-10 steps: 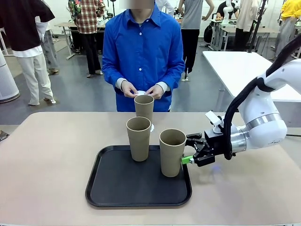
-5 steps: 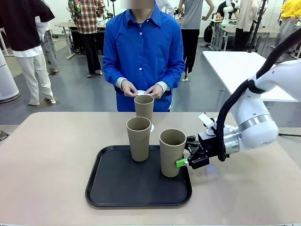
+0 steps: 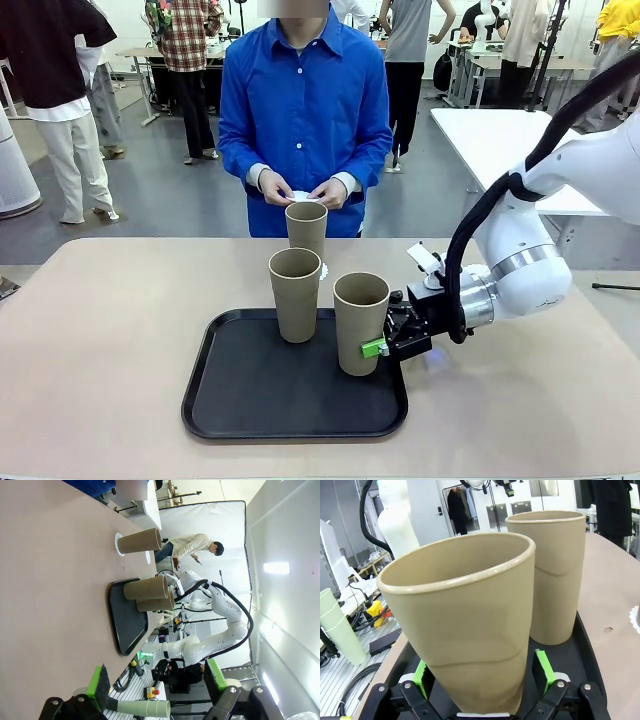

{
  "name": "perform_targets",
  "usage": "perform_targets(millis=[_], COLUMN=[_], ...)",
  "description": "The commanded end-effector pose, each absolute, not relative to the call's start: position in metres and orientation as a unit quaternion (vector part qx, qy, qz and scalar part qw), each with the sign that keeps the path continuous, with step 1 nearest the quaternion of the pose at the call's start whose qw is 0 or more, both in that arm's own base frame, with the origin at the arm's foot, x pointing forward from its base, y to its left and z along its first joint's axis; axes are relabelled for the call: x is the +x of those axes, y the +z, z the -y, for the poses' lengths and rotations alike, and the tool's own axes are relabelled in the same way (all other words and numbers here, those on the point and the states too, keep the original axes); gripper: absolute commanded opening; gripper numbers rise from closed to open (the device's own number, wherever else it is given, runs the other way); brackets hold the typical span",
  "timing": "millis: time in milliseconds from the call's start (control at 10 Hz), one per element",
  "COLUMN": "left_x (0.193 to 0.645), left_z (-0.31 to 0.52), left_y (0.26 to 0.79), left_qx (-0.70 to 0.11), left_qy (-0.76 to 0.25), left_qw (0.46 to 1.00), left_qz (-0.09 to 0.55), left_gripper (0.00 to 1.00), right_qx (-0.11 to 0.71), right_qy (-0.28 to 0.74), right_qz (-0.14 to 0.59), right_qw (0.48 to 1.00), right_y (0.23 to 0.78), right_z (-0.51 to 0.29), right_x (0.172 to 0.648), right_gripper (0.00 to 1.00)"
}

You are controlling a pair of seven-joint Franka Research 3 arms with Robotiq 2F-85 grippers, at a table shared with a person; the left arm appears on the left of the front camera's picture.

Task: Place coasters on the table and set cups on them.
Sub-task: Take one Reusable plastic cup from the Flat Tray and place it on a coaster set by the human.

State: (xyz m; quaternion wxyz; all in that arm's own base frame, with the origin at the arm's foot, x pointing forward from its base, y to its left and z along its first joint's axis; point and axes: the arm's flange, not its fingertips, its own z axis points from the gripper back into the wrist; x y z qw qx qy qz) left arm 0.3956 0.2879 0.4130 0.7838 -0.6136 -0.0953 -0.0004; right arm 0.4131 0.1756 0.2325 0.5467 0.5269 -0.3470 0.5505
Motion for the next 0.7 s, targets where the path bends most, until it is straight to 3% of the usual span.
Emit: perform_targets(millis=[0,500,600], left_x=[0.3962,0.3962,0.3962], left_z=[-0.2895,-0.2895,-0.2895], left_y=[0.4161,0.4161,0.4161], left_qx=[-0.616,-0.616,-0.616], left_qy=[0.004,0.004,0.004], left_qw=[0.781,0.781,0.781], left_qz=[0.100,0.100,0.100], left_gripper=[1.00,1.00,1.00], right_qx=[0.525,0.528,0.528], right_qy=[0.545,0.567,0.581], right_qz=[0.351,0.359,0.362], right_qw=[0.551,0.521,0.502], right_y=[0.2293,0.2286,0.2278], right_z=[-0.1886,-0.1961,-0.1946], right_x=[0.4197,0.4171,0.4155], right_gripper=[1.00,1.00,0.60])
